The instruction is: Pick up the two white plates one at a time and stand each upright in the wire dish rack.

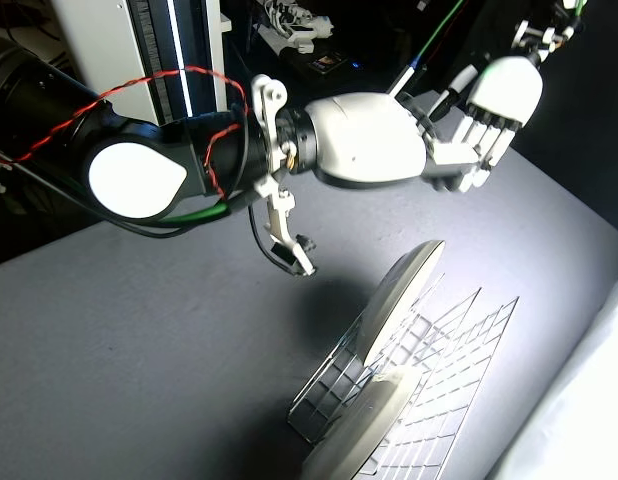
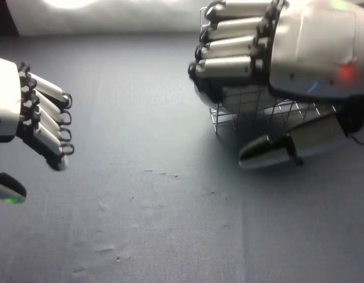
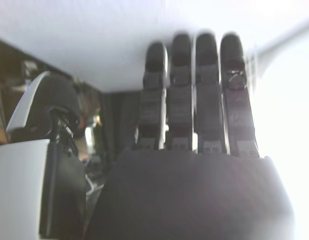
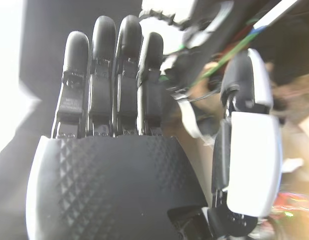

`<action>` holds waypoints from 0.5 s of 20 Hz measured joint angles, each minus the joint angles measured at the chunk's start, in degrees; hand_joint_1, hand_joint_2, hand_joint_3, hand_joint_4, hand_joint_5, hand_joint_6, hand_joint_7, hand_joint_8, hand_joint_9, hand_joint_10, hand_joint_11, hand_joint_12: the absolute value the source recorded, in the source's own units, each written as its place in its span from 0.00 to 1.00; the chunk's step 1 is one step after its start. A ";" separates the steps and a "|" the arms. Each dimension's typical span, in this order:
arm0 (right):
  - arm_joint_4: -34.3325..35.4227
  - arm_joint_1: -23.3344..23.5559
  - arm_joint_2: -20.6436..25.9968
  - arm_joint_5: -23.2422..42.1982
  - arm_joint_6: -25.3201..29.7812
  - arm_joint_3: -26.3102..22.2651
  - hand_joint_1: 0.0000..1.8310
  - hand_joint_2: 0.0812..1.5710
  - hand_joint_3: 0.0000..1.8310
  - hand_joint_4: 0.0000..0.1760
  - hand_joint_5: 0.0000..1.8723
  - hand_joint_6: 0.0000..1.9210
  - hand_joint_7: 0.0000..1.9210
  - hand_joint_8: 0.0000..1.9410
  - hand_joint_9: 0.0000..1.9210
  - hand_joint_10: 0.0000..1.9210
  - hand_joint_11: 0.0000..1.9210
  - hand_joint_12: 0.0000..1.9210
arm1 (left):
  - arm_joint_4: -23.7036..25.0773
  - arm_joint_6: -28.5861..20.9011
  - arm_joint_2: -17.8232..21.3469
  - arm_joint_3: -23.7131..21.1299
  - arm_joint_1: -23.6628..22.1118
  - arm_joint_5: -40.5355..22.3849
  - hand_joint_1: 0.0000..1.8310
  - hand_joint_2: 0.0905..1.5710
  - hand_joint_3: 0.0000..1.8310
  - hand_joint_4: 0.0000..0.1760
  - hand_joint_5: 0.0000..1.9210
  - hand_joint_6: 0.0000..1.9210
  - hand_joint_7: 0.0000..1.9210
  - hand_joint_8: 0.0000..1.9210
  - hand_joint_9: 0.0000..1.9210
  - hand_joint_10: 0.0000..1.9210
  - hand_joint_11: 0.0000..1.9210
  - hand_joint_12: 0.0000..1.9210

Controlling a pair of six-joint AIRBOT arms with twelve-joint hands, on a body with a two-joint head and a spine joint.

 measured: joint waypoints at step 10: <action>-11.13 -0.96 0.00 6.38 -3.02 0.00 0.43 1.00 0.03 0.99 0.83 1.00 0.89 1.00 0.94 1.00 1.00 1.00 | 6.45 0.11 3.39 -4.39 -6.21 -0.50 0.59 0.82 0.00 0.00 0.50 0.99 0.62 1.00 0.64 1.00 0.65 1.00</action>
